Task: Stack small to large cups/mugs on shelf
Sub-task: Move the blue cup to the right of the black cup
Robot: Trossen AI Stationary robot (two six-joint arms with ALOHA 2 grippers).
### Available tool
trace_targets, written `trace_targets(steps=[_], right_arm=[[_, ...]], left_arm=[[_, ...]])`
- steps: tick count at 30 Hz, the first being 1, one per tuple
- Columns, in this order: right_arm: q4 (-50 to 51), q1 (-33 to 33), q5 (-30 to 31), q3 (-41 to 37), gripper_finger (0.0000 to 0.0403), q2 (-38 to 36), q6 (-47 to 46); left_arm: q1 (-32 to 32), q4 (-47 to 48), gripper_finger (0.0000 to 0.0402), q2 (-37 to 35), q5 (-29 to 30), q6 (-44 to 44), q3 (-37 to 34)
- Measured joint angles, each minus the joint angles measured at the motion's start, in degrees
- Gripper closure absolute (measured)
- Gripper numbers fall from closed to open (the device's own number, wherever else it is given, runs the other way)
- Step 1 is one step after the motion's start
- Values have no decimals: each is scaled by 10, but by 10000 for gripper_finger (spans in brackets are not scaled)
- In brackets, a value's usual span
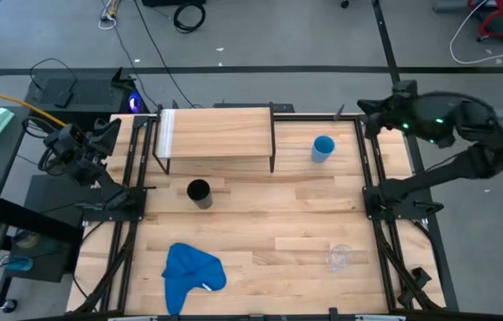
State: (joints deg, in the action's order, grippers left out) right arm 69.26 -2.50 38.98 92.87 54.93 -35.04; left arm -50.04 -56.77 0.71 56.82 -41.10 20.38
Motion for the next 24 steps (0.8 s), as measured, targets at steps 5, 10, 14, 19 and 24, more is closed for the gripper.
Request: trace_targets(steps=[5, 10, 14, 19, 24], right_arm=[[90, -115, -109, 15, 391, 51, -14], [145, -217, -186, 15, 391, 102, 13], [174, -281, -221, 15, 391, 147, 44], [205, -337, -255, 9, 385, 202, 86], [205, -372, -275, -33, 350, 239, 113]], left_arm=[[0, 6, 280, 0, 0, 9, 0], [0, 17, 274, 0, 0, 18, 0], [0, 28, 270, 0, 6, 19, 0], [0, 43, 269, 0, 32, 30, 0], [0, 63, 269, 0, 56, 35, 0]])
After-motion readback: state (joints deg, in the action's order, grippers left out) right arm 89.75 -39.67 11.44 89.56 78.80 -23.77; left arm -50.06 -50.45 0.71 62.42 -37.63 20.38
